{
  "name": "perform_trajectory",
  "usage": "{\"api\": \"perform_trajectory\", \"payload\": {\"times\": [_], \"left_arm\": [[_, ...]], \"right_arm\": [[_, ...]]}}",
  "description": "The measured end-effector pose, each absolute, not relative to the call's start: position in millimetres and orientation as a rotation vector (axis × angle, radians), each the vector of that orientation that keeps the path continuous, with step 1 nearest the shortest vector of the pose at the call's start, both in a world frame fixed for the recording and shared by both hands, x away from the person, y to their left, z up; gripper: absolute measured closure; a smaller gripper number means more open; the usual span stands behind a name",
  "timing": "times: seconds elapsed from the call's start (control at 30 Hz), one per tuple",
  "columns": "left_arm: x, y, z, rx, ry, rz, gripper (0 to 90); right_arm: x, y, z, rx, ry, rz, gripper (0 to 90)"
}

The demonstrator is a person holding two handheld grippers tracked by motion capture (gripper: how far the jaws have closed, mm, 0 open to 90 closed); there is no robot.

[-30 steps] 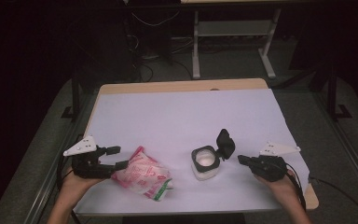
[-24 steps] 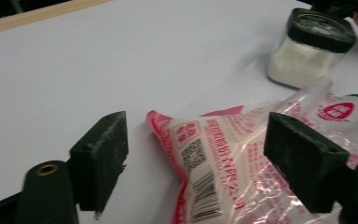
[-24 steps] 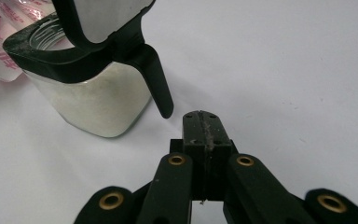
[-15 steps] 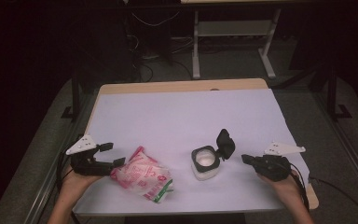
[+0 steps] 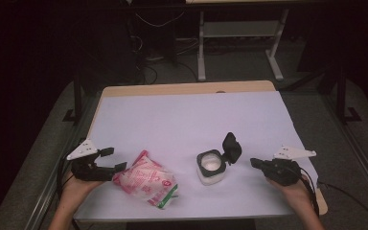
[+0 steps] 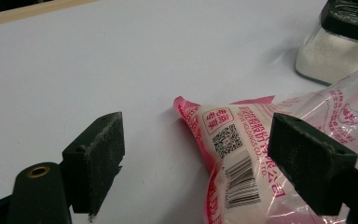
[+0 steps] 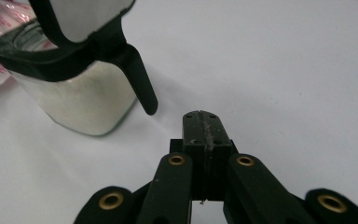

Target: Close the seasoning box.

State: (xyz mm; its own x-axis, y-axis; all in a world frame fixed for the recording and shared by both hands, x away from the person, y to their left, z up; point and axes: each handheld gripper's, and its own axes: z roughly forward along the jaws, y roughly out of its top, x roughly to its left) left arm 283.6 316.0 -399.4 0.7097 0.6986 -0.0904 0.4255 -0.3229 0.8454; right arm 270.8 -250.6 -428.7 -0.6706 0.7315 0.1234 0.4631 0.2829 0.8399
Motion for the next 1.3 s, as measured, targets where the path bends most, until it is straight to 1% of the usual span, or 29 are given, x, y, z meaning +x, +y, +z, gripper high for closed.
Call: {"api": "perform_trajectory", "payload": {"times": [0.53, 0.93, 1.3], "left_arm": [[281.4, 314.4, -402.1, 1.954, 0.878, 0.362, 18.1], [281.0, 311.5, -404.8, 1.955, 0.884, 0.356, 18.2], [281.0, 308.6, -405.4, 1.96, 0.873, 0.35, 18.2]], "right_arm": [[274.6, -223.4, -398.2, 1.003, 2.224, 1.471, 89.9], [278.6, -205.7, -391.7, 0.955, 2.248, 1.504, 89.9], [276.1, -202.0, -389.5, 0.943, 2.247, 1.524, 90.0]]}}
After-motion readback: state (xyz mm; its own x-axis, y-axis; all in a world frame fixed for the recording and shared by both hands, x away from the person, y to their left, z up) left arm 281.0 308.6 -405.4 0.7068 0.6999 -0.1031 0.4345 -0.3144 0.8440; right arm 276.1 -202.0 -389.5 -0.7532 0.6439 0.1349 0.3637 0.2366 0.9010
